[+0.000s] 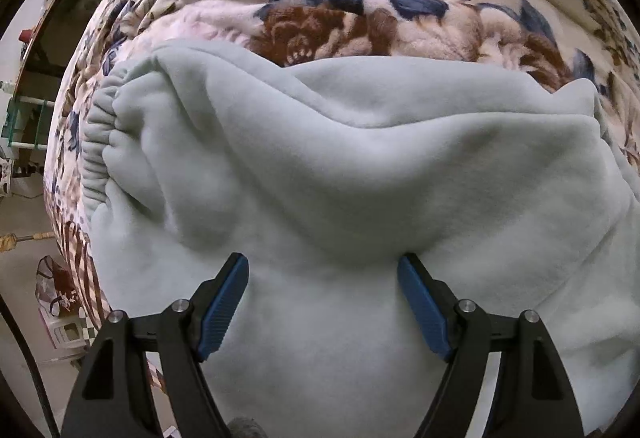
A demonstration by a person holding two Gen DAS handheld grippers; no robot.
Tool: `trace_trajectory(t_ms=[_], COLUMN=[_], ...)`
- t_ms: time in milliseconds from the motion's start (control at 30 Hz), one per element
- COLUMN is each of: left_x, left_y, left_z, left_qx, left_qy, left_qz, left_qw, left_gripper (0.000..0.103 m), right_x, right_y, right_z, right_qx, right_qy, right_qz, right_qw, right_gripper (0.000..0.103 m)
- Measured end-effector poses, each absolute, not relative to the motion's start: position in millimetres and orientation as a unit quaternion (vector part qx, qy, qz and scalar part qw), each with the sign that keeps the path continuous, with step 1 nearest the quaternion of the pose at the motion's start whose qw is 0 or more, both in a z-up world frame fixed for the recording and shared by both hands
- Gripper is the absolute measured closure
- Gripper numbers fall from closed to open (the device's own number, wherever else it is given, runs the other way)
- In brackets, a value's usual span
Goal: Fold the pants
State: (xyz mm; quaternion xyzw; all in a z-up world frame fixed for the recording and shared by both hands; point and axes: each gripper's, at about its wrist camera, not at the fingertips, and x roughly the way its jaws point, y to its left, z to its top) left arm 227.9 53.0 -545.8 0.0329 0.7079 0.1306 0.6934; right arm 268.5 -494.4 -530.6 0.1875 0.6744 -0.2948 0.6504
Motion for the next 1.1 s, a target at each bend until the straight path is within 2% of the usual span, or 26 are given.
trace_trajectory(t_ms=[167, 233, 300, 433, 500, 533, 567, 633, 800, 900, 1100], left_x=[228.0, 228.3, 228.0, 227.1, 226.1, 226.0, 225.1, 221.4, 208.7, 208.2, 233.3], left_y=[53.0, 49.5, 44.0, 33.1, 29.9, 29.7, 30.9, 32.2, 66.3, 103.3, 199.4], left_z=[-541.7, -541.1, -541.6, -543.0, -542.1, -540.2, -533.2, -517.4, -466.9, -451.1, -451.2], left_qx=[0.025, 0.019, 0.021, 0.037, 0.041, 0.041, 0.034, 0.026, -0.039, -0.083, -0.160], left_qy=[0.708, 0.709, 0.709, 0.704, 0.704, 0.704, 0.702, 0.692, 0.666, 0.657, 0.640], left_qz=[0.126, 0.124, 0.122, 0.121, 0.119, 0.119, 0.115, 0.112, 0.117, 0.139, 0.160], left_qw=[0.694, 0.694, 0.695, 0.699, 0.699, 0.698, 0.702, 0.713, 0.736, 0.737, 0.734], left_gripper=[0.027, 0.027, 0.027, 0.027, 0.027, 0.027, 0.027, 0.027, 0.027, 0.027, 0.027], right_x=[170.6, 117.3, 73.9, 18.7, 9.0, 6.8, 4.6, 5.1, 19.6, 51.8, 201.3], right_y=[-544.2, -559.6, -572.9, -583.9, -585.5, -584.4, -582.9, -576.5, -516.3, -446.3, -278.8], right_z=[-447.1, -439.2, -452.6, -524.2, -557.2, -562.5, -561.5, -548.3, -493.6, -469.8, -511.4], right_qx=[0.320, 0.362, 0.392, 0.463, 0.499, 0.509, 0.513, 0.512, 0.445, 0.422, 0.395], right_qy=[0.560, 0.525, 0.509, 0.518, 0.536, 0.540, 0.541, 0.545, 0.595, 0.616, 0.692], right_qz=[-0.339, -0.367, -0.398, -0.400, -0.382, -0.375, -0.374, -0.370, -0.379, -0.318, -0.013], right_qw=[0.685, 0.677, 0.655, 0.597, 0.563, 0.555, 0.553, 0.551, 0.552, 0.585, 0.604], right_gripper=[0.087, 0.088, 0.088, 0.088, 0.079, 0.063, 0.040, 0.019, 0.018, 0.018, 0.019])
